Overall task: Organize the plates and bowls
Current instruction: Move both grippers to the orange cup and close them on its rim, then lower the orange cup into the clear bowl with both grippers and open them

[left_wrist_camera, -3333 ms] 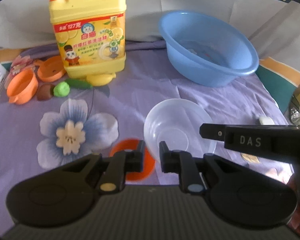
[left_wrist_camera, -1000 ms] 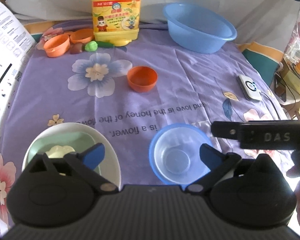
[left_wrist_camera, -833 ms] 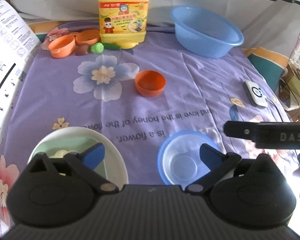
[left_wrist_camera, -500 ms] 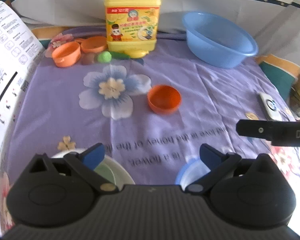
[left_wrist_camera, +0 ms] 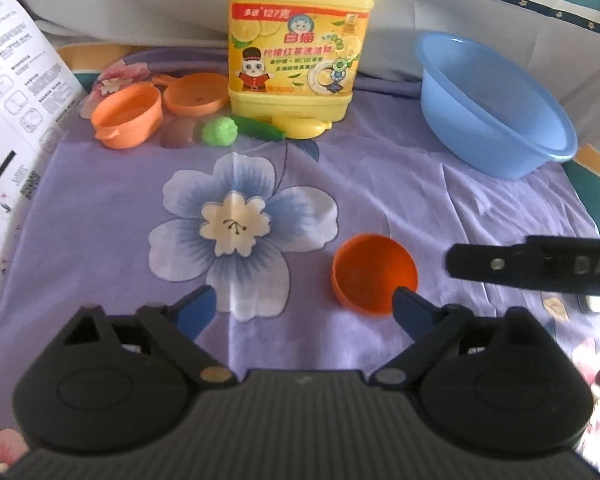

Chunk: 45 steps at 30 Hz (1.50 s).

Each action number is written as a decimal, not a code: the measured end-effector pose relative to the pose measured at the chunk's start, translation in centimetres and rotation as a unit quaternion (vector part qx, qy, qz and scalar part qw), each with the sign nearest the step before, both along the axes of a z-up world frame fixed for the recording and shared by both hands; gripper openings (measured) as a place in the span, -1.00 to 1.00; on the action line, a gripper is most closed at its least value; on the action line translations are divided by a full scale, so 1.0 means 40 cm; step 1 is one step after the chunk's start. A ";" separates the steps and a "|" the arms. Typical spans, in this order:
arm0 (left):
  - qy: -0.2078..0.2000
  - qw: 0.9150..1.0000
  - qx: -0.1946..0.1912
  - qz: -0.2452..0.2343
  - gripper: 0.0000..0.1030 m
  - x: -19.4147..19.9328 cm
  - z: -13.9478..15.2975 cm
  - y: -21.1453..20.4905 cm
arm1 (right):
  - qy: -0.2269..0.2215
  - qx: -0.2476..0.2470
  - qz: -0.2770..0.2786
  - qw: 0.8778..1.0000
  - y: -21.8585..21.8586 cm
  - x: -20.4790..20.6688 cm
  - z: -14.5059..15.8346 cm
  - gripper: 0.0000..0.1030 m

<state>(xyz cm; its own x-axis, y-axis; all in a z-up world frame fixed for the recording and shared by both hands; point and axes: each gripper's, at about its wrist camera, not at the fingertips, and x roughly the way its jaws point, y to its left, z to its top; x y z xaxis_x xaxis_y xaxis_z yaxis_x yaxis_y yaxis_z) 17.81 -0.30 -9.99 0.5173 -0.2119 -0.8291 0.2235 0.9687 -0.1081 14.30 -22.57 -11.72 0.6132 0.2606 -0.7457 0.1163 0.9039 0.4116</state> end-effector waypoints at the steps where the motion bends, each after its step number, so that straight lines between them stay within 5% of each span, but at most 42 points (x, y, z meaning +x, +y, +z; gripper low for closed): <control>1: 0.002 1.000 -0.003 0.000 0.70 0.008 -0.006 0.000 | 0.002 0.002 0.004 1.000 0.006 0.015 -0.007 0.43; 16: 0.032 0.999 -0.025 -0.028 -0.54 0.051 -0.067 -0.036 | 0.023 0.008 0.046 0.999 0.082 0.092 -0.075 -0.85; 22: 0.024 0.999 -0.017 -0.039 -0.71 0.041 -0.062 -0.049 | 0.025 0.003 0.034 0.999 0.078 0.089 -0.087 -0.87; 45: 0.011 0.998 -0.009 -0.069 -0.71 -0.125 0.053 -0.057 | 0.011 0.005 0.031 0.999 0.053 -0.091 0.002 -0.87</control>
